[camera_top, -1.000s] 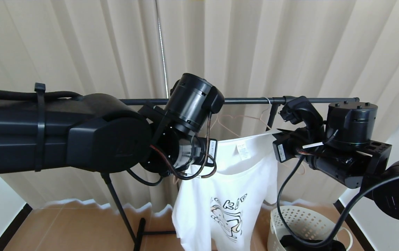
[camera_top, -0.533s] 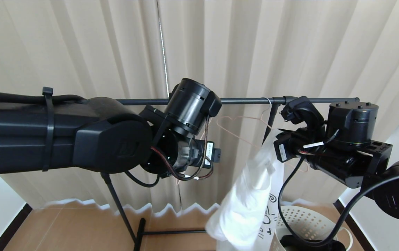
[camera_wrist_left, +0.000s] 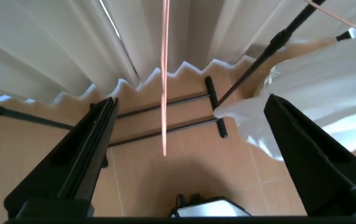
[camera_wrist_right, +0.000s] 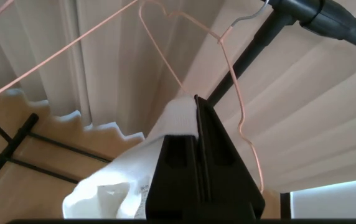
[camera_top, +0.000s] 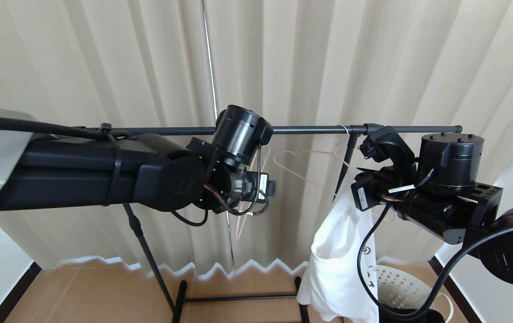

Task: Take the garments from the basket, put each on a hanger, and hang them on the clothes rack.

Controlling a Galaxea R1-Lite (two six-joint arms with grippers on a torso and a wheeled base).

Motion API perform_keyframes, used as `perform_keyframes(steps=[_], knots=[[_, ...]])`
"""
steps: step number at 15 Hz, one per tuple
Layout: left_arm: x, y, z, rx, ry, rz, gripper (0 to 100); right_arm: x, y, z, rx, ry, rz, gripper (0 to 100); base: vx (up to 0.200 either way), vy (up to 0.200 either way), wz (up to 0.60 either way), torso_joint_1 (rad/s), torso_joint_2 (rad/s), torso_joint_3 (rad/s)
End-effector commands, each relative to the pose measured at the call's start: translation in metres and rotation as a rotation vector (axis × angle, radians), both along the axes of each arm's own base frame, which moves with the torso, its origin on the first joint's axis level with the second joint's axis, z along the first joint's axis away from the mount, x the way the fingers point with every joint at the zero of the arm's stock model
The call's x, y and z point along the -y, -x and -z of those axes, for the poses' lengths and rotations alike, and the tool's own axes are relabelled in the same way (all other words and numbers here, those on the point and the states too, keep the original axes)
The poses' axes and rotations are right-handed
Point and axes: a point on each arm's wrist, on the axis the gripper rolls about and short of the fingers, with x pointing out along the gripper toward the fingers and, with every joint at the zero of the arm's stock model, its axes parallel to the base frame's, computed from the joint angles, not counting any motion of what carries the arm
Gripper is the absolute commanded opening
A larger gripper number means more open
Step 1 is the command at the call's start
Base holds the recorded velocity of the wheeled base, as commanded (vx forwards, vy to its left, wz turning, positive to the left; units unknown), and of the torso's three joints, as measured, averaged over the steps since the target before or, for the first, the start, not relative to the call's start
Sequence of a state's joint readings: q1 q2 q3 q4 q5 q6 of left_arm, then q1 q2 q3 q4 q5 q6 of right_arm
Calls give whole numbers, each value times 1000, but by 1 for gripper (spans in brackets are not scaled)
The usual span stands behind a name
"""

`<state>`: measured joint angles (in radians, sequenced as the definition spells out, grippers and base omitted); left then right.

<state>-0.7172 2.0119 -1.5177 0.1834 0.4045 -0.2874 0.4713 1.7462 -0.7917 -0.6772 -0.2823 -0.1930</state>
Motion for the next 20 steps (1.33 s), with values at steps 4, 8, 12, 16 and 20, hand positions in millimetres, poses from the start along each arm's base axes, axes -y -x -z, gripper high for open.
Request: perform_keyframes(steps=[4,8,12,16,20], knots=[[14,-51,37,-9,-18,-47,100,-1,-1,2,-4,3,-1,0,0,0,0,0,0,0],[13,-79,56,-10,-23,-87,100,-1,-2,4,-10,5,-1,0,0,0,0,0,0,0],[15,-94,75,-24,-32,-101,100,-1,-2,4,-11,6,-1,0,0,0,0,0,0,0],[23,-108,88,-13,-25,-103,100,-1,-2,5,-12,8,-2,0,0,0,0,0,0,0],[27,-115,98,-14,-26,-105,100,-1,-2,4,-12,8,-2,0,0,0,0,0,0,0]])
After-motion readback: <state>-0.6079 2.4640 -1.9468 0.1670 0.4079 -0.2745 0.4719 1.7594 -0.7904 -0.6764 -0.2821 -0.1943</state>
